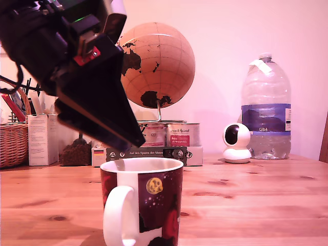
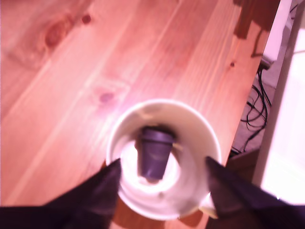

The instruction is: Pick up the coffee capsules from the table one by one and drop them inside the nearest coffee cup

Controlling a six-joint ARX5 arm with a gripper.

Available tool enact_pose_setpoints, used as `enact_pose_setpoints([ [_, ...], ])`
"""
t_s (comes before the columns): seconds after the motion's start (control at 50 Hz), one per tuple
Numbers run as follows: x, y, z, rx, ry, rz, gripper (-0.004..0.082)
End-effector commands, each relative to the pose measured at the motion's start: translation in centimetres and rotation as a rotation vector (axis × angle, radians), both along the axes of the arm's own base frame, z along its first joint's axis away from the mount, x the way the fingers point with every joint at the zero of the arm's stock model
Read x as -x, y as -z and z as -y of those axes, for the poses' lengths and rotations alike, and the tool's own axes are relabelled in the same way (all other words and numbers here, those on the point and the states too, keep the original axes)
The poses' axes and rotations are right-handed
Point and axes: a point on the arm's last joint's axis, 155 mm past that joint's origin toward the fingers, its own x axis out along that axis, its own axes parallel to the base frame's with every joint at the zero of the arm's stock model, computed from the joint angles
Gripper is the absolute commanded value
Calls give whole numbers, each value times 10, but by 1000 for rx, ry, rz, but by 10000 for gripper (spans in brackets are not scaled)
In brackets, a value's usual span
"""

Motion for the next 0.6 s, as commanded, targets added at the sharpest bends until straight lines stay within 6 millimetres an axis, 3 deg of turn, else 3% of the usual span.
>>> enact_pose_setpoints([
  [0.0, 1, 1, 2, 9, 12, 2, 14],
  [0.04, 1, -1, 4, 18, 15, 6, -28],
  [0.2, -7, -9, 11, 54, 14, 45, -22],
  [0.58, -49, -34, 14, 89, -88, 247, -22],
])
